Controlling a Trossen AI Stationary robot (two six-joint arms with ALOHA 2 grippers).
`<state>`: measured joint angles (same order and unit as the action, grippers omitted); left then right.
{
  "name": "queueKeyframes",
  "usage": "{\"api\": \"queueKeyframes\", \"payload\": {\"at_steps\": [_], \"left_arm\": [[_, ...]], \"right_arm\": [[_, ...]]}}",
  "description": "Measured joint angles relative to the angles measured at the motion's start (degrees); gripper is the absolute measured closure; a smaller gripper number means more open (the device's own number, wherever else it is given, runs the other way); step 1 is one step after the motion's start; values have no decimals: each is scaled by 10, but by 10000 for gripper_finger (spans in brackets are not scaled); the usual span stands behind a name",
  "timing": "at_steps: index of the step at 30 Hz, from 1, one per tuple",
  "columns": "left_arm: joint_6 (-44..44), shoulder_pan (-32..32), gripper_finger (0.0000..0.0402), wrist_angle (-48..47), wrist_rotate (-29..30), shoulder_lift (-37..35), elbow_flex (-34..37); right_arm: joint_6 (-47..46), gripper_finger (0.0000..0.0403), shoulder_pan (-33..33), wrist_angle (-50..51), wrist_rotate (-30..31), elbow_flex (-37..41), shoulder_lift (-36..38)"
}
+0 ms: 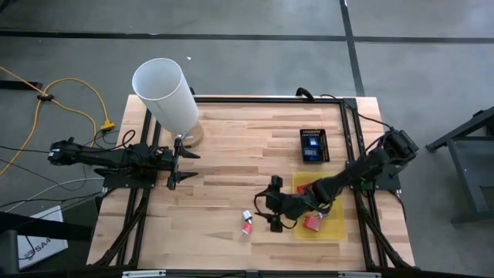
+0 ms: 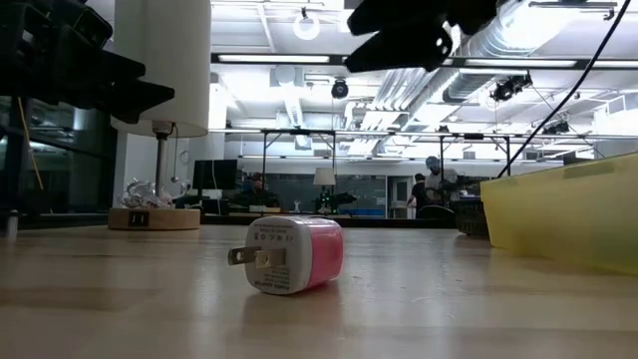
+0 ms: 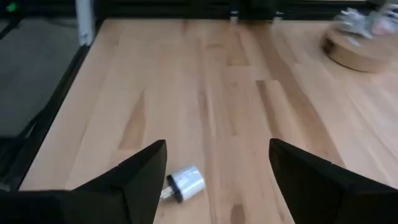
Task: Pick & Place Office items
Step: Put the pink charger adapter into the yellow bin
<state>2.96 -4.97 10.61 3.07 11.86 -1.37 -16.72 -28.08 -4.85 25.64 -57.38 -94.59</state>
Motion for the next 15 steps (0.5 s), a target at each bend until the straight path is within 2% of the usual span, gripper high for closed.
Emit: {"api": "queueKeyframes", "payload": {"at_steps": [7,15], "left_arm": [[0,0,109,0,0,0,0],[0,0,109,0,0,0,0]], "right_arm": [[97,133,1,-97,-73,0,-55],[129,133,9,-130,-86,0,-94]]}}
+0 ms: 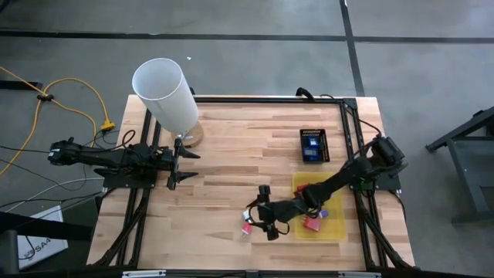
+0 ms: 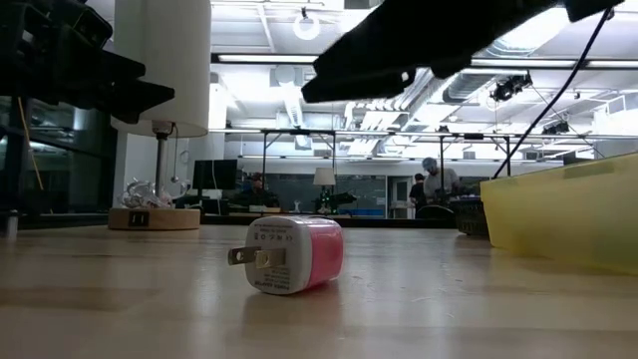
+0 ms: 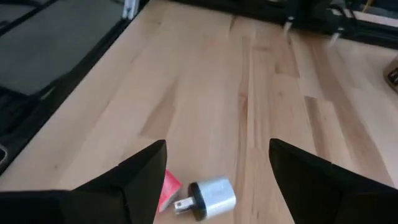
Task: Pick & Place Office items
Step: Put the pink charger adapter into the yellow bin
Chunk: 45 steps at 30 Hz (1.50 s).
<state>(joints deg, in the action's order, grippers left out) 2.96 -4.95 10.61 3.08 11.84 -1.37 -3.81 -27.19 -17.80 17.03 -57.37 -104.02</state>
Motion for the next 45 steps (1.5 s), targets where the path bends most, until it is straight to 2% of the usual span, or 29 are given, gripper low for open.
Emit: {"api": "queueKeyframes", "payload": {"at_steps": [4,11,20,29,37,45], "left_arm": [[0,0,109,0,0,0,0],[0,0,109,0,0,0,0],[0,0,109,0,0,0,0],[0,0,109,0,0,0,0],[0,0,109,0,0,0,0],[0,0,109,0,0,0,0]], "right_arm": [[45,133,6,-2,-55,0,-17],[151,133,14,-62,-150,0,-34],[221,133,19,-60,-214,-61,-33],[235,133,34,-48,-250,-115,-33],[233,133,35,-25,-276,-132,-33],[221,133,33,-20,-275,-135,-33]]}}
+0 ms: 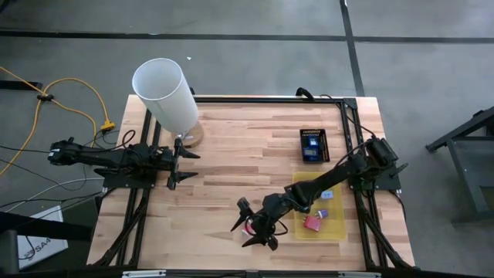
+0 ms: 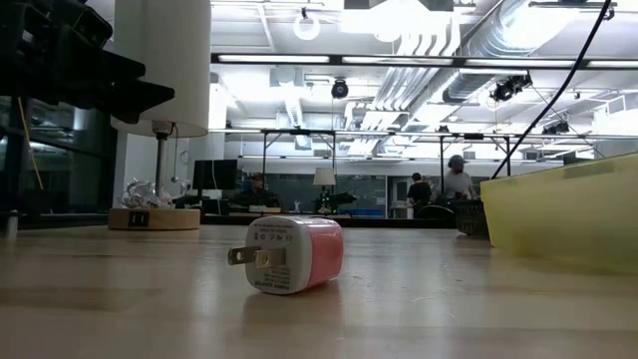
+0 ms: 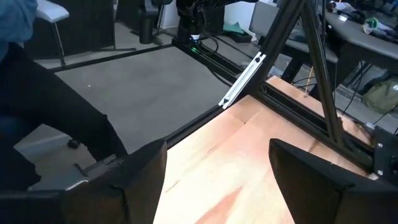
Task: Pick & Place Office items
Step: Put the pink charger adapter into the yellow bin
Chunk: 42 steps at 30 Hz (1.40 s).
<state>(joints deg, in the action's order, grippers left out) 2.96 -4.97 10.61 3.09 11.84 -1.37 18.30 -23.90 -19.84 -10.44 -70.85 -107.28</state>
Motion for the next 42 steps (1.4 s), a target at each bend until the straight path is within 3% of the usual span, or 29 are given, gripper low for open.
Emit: {"api": "queueKeyframes", "payload": {"at_steps": [5,14,31,42], "left_arm": [[0,0,109,0,0,0,0],[0,0,109,4,0,0,0],[0,0,109,4,0,0,0],[0,0,109,6,0,0,0]], "right_arm": [[-5,133,0,-3,5,-26,-15],[-5,133,2,88,-62,-157,-102],[45,133,4,299,-16,-163,-103],[45,133,10,320,-23,-162,-144]]}}
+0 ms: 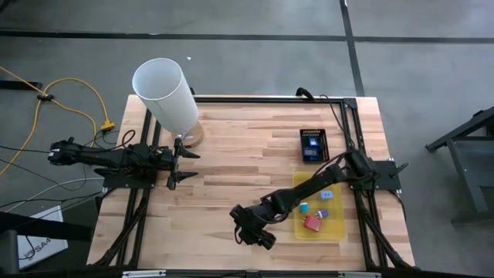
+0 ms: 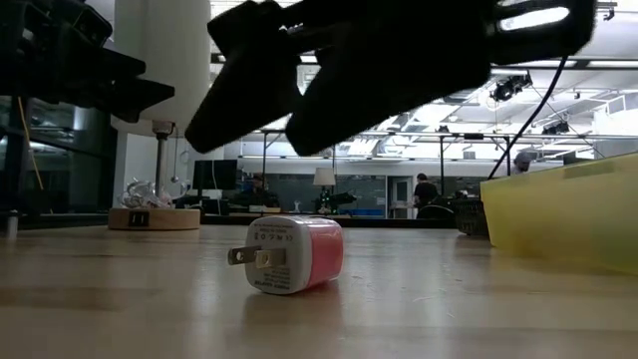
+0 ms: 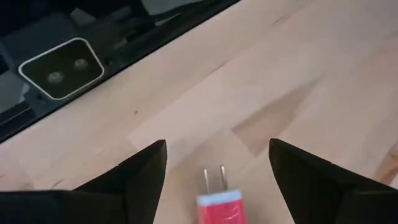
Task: Pick & Place Office items
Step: Put the pink charger adapter into the yellow bin
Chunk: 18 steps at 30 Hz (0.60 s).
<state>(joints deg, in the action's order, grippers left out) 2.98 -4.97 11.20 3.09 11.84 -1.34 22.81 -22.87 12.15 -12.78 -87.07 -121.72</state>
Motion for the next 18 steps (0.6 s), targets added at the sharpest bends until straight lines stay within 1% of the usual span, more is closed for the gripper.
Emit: {"api": "queueKeyframes", "payload": {"at_steps": [2,10,18], "left_arm": [[0,0,109,1,0,0,0],[0,0,109,1,0,0,0],[0,0,109,1,0,0,0]], "right_arm": [[-1,133,2,-5,1,-1,-5],[-4,133,13,30,25,-1,-17],[-7,133,19,52,23,1,-26]]}}
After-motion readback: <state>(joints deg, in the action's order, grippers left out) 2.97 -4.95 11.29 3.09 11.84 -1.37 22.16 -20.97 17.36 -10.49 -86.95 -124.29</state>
